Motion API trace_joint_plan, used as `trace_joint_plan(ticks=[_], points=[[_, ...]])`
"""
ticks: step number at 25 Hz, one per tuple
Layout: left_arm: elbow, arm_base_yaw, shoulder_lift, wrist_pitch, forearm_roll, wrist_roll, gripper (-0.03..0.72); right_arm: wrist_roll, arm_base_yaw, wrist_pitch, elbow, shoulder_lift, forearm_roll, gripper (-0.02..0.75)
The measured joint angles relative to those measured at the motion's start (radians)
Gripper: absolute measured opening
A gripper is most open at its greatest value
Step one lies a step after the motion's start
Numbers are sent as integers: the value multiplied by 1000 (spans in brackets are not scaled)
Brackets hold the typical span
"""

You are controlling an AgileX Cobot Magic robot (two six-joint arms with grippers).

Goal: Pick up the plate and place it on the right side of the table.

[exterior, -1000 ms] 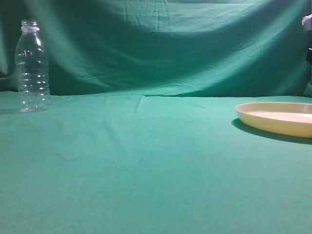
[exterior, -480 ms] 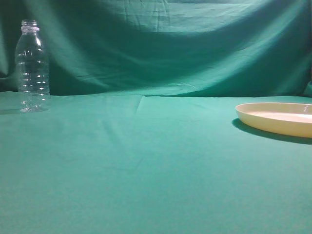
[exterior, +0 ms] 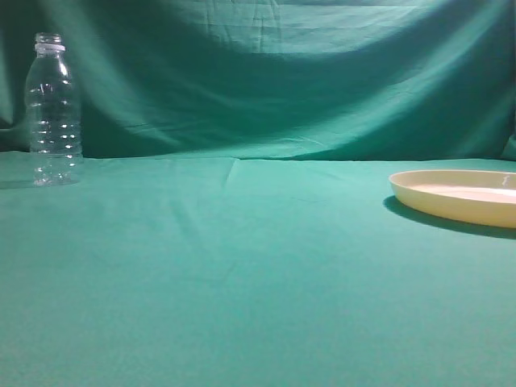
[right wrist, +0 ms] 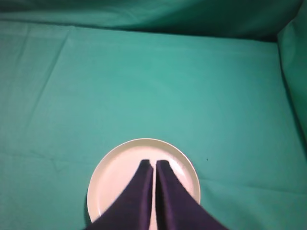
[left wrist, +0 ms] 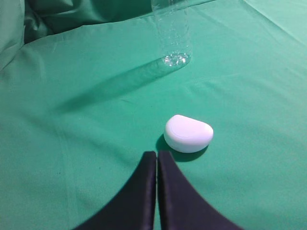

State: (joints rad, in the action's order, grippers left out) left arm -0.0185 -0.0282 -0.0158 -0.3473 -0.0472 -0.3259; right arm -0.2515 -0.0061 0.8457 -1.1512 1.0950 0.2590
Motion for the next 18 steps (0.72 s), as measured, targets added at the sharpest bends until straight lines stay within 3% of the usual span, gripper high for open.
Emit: trace_joint_plan(ticks=[12, 18], points=[[0, 0, 0, 0, 0, 0, 0, -168, 0, -162, 421, -572, 78, 0], [0, 0, 0, 0, 0, 0, 0, -174, 0, -163, 511, -806, 101, 0]])
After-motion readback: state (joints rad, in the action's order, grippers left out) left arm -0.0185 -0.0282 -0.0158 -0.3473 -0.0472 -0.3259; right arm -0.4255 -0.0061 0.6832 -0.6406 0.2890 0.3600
